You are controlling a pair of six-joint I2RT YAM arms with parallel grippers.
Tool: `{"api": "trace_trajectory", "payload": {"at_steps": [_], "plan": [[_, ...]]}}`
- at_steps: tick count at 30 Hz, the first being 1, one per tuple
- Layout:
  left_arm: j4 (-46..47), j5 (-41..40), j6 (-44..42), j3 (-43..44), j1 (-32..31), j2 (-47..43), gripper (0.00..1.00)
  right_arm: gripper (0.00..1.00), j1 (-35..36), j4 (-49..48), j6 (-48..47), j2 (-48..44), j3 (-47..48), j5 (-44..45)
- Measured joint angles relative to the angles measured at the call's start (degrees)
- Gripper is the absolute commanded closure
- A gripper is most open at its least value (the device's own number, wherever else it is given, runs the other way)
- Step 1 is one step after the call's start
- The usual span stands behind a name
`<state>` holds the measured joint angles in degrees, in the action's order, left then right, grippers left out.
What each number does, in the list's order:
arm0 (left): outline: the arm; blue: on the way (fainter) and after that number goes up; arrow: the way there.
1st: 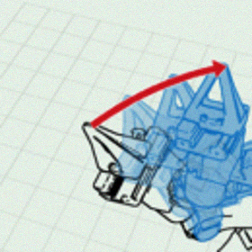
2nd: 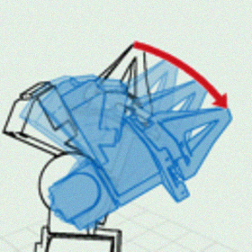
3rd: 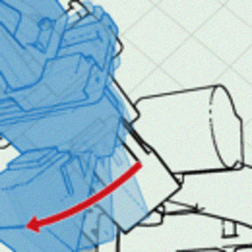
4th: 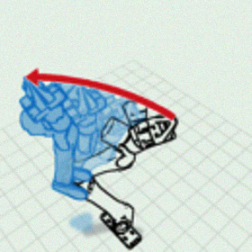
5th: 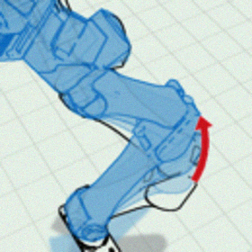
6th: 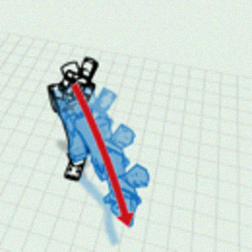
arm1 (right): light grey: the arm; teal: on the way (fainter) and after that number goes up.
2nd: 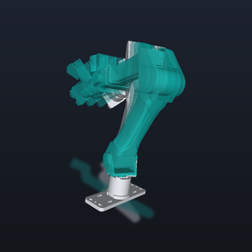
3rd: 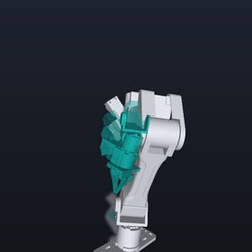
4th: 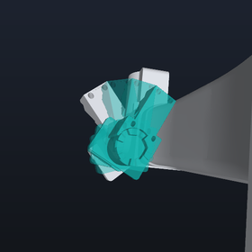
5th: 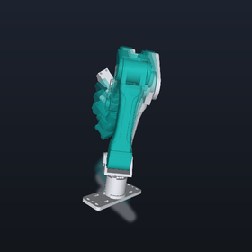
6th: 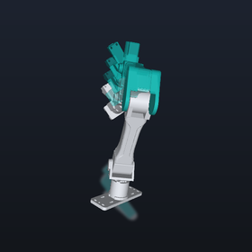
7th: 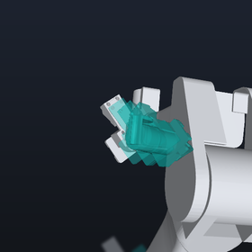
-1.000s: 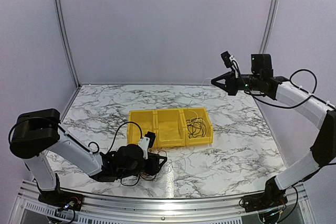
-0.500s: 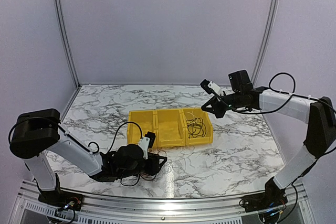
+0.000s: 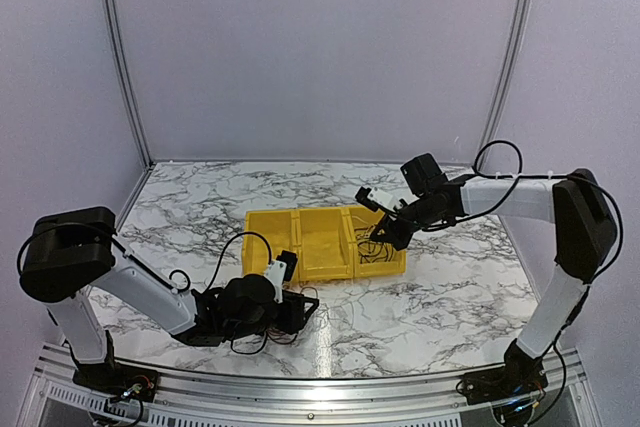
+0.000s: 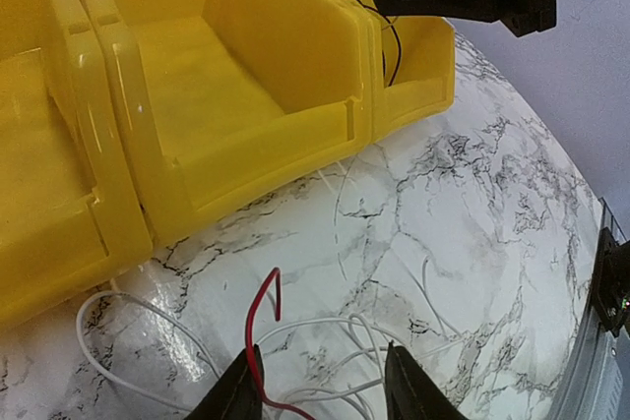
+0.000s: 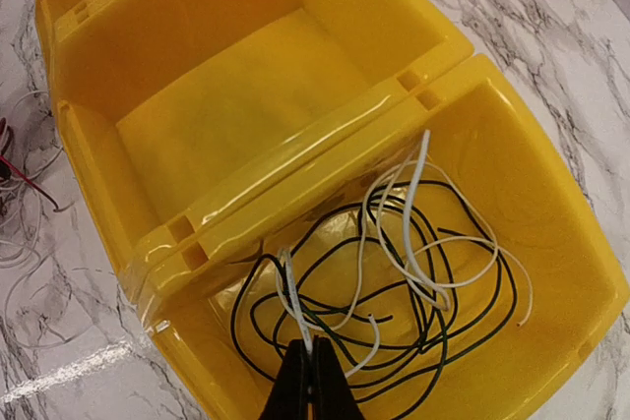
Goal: Untangle the cables
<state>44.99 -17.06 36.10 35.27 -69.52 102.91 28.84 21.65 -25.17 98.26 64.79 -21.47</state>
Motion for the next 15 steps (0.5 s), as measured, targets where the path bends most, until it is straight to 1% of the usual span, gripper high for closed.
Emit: {"api": "trace_trajectory", "payload": {"at_steps": [3, 5, 8, 9, 12, 15], "plan": [[-0.1, -0.2, 0.2, -0.3, 0.0, -0.3, 0.54, 0.99, 0.2, 1.8, -0.3, 1.1, 1.3, 1.4], [-0.2, -0.4, 0.1, -0.9, 0.0, -1.2, 0.54, 1.00, 0.2, 2.8, -0.5, 0.8, 2.2, 2.1], [-0.3, -0.8, -0.1, -1.8, 0.0, -3.5, 0.54, 1.00, 0.2, 3.5, -0.9, -0.7, 2.9, 2.9], [-0.2, -1.2, -0.4, -2.1, 0.0, -5.1, 0.54, 1.00, 0.2, 4.0, -1.1, -3.1, 2.9, 3.2], [-0.2, -1.4, -0.6, -2.1, 0.0, -5.5, 0.54, 1.00, 0.2, 4.4, -1.0, -4.0, 3.1, 3.2], [-0.3, -1.4, -0.8, -2.1, 0.0, -5.5, 0.54, 1.00, 0.2, 7.1, -1.0, -4.5, 5.7, 3.2]]}}
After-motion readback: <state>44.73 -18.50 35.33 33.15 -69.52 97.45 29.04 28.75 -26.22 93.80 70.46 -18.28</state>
